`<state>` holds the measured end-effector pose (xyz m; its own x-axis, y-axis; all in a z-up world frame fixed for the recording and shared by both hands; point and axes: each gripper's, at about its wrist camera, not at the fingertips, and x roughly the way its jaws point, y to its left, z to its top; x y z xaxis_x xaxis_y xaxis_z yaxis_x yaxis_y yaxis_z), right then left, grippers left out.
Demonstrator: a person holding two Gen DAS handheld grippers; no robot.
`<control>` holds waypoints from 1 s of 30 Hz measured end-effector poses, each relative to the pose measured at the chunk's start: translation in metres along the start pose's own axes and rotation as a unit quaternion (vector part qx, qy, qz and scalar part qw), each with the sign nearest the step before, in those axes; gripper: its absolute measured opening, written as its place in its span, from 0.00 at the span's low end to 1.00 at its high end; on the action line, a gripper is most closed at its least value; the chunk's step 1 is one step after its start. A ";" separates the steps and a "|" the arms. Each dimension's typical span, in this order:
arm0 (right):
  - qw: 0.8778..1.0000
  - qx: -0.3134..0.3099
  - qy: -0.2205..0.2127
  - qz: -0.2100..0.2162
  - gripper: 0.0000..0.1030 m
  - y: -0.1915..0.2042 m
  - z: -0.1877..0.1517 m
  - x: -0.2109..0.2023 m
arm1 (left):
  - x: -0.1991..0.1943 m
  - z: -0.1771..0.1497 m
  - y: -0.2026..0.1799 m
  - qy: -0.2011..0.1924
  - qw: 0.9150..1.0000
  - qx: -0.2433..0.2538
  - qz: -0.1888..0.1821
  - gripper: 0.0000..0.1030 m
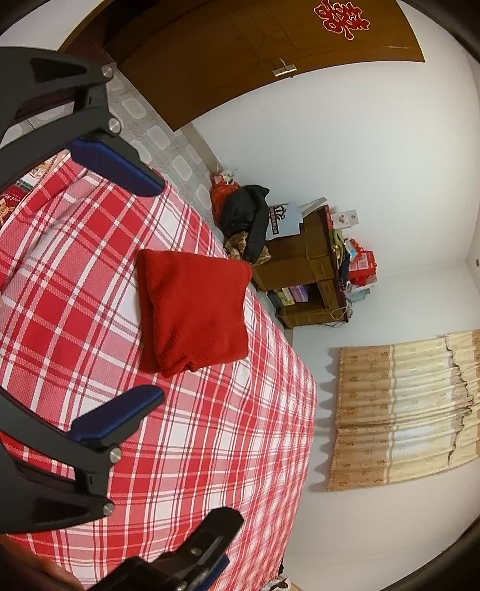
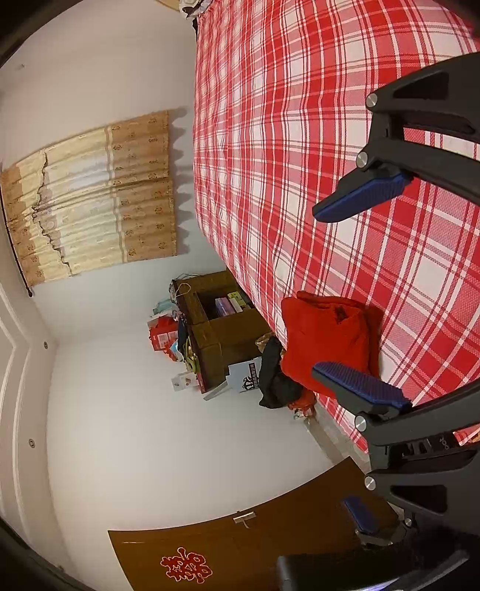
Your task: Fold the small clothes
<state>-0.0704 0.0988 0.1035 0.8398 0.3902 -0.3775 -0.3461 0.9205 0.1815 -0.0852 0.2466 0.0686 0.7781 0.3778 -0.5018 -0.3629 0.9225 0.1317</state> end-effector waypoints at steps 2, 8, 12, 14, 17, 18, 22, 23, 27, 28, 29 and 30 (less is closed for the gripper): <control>1.000 0.001 0.002 0.000 0.76 -0.001 -0.001 0.001 | 0.002 0.000 0.001 0.005 1.000 -0.002 -0.001 1.00; 1.000 0.007 0.000 -0.004 0.76 -0.004 -0.001 0.000 | 0.003 0.001 0.003 0.009 1.000 -0.005 0.001 1.00; 1.000 0.004 0.000 -0.006 0.76 -0.003 -0.001 0.001 | 0.004 0.000 0.003 0.010 1.000 -0.004 0.002 1.00; 1.000 0.002 0.001 -0.007 0.76 -0.002 -0.002 0.002 | 0.005 0.001 0.003 0.011 1.000 -0.004 0.003 1.00; 1.000 0.003 0.005 -0.007 0.76 -0.002 -0.003 0.003 | 0.008 0.000 0.004 0.016 1.000 -0.007 0.002 1.00; 1.000 0.004 0.005 -0.007 0.76 -0.003 -0.003 0.003 | 0.009 0.000 0.004 0.019 1.000 -0.009 0.000 1.00; 1.000 0.005 0.006 -0.008 0.76 -0.003 -0.004 0.003 | 0.011 0.000 0.005 0.020 1.000 -0.010 0.006 1.00; 1.000 0.006 0.007 -0.009 0.76 -0.004 -0.004 0.003 | 0.012 0.000 0.005 0.021 1.000 -0.010 0.008 1.00; 1.000 0.009 0.007 -0.010 0.76 -0.005 -0.005 0.004 | 0.015 -0.001 0.005 0.025 1.000 -0.014 0.004 1.00; 1.000 0.010 0.008 -0.010 0.76 -0.006 -0.005 0.005 | 0.016 -0.002 0.005 0.025 1.000 -0.016 0.002 1.00; 1.000 0.011 0.009 -0.010 0.76 -0.006 -0.006 0.005 | 0.016 -0.001 0.005 0.025 1.000 -0.016 0.002 1.00; 1.000 0.012 0.010 -0.010 0.76 -0.007 -0.006 0.006 | 0.017 -0.001 0.005 0.025 1.000 -0.015 0.003 1.00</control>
<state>-0.0653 0.0950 0.0944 0.8380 0.3727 -0.3986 -0.3192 0.9272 0.1959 -0.0746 0.2571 0.0599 0.7494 0.3777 -0.5438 -0.3829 0.9173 0.1094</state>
